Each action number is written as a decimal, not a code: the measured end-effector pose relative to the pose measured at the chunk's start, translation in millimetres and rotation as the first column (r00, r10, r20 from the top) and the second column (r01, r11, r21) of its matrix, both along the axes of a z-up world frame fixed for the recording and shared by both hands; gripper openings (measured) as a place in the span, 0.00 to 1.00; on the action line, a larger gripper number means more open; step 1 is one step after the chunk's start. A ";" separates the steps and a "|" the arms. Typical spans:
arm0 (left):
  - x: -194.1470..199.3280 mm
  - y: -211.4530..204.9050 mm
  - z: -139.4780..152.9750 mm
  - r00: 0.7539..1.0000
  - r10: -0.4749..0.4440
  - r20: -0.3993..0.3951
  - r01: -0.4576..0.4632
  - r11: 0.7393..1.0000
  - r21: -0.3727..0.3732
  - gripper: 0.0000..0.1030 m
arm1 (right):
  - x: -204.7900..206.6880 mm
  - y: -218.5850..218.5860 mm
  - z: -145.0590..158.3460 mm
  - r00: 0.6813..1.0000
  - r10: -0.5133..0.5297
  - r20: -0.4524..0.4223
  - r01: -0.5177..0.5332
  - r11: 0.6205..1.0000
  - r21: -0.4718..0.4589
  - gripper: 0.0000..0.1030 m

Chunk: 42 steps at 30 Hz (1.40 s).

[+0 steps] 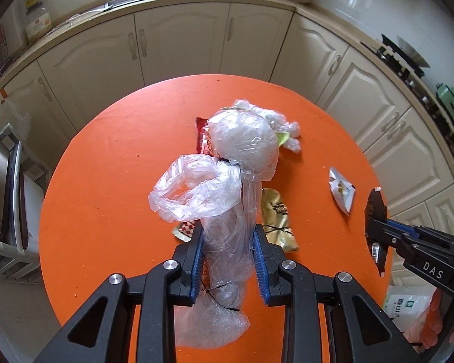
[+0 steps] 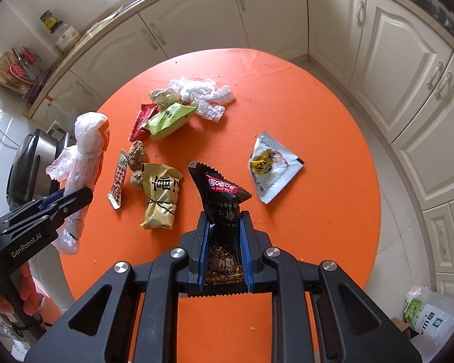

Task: Collect trash
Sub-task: 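Carry both items over the blue bin and open both tools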

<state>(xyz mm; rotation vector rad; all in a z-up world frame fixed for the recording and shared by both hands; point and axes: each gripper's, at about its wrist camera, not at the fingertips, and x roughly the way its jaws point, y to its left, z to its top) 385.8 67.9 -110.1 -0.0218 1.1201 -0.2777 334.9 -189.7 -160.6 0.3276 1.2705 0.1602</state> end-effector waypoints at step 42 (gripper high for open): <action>-28.9 -437.6 -98.9 0.823 -0.563 -0.074 0.561 0.784 0.266 0.52 | -189.5 -314.2 -66.5 0.791 -0.598 -0.129 0.599 0.800 -0.036 0.18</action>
